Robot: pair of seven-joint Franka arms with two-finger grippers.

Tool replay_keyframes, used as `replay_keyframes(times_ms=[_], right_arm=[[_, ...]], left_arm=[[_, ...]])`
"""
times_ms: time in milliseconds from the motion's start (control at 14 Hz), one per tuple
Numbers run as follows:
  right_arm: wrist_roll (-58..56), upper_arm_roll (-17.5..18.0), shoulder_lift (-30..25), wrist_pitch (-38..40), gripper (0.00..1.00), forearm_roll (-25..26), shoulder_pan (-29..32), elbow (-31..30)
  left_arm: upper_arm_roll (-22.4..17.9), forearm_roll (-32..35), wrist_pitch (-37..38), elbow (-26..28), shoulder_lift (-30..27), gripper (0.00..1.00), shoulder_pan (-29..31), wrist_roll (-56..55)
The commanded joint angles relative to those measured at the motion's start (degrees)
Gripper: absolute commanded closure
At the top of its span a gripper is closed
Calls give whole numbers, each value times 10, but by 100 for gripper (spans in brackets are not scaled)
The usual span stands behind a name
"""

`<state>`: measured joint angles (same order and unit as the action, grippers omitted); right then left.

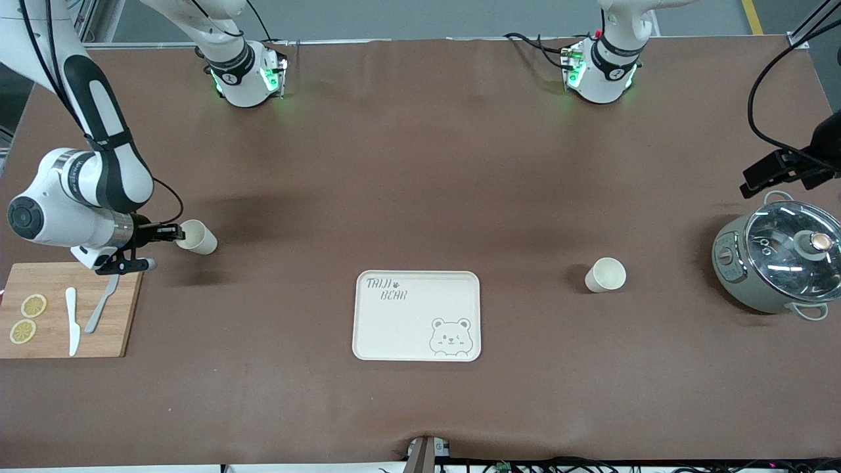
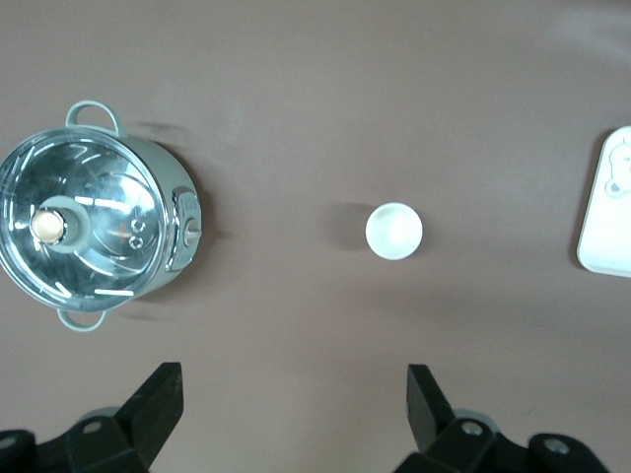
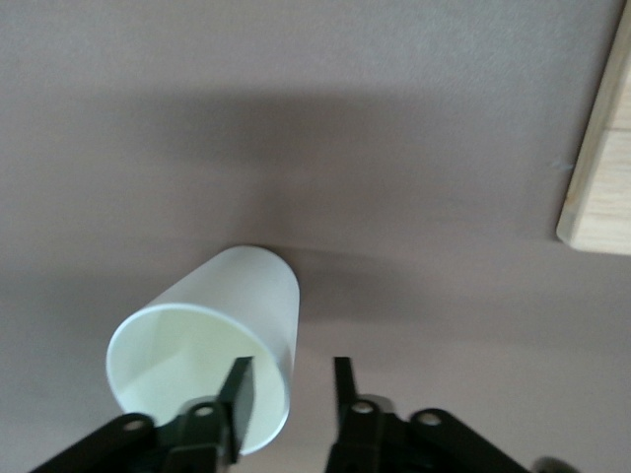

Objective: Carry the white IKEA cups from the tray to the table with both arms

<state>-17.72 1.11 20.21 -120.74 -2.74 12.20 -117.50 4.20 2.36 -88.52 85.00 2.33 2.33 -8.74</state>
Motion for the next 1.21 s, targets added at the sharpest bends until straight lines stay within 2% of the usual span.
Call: replay_keyframes(times_ms=[0, 71, 214, 429, 714, 786, 929, 1143], right_arm=[[-4, 11, -1, 102, 0, 7, 3, 80], [-2, 12, 1, 116, 0, 0, 0, 108], [-5, 18, 1, 118, 0, -50, -12, 156], [-3, 18, 11, 146, 0, -50, -55, 269], [-3, 20, 9, 161, 0, -54, -66, 400], [-3, 21, 5, 162, 0, -55, -70, 415], [3, 22, -2, 217, 0, -55, -68, 425], [74, 19, -66, 279, 0, -46, -72, 427]], left_arm=[[-60, -16, -3, 60, -57, 0, -43, 29], [-75, -17, -3, 71, -69, 0, -53, 41], [-89, -16, 0, 76, -85, 0, -64, 44], [-87, -17, 2, 75, -80, 0, -57, 57], [-82, -17, 1, 78, -80, 0, -61, 59], [-79, -17, 2, 81, -81, 0, -61, 59], [-75, -17, 2, 87, -84, 0, -61, 59], [-65, -17, 11, 87, -85, 0, -61, 59]])
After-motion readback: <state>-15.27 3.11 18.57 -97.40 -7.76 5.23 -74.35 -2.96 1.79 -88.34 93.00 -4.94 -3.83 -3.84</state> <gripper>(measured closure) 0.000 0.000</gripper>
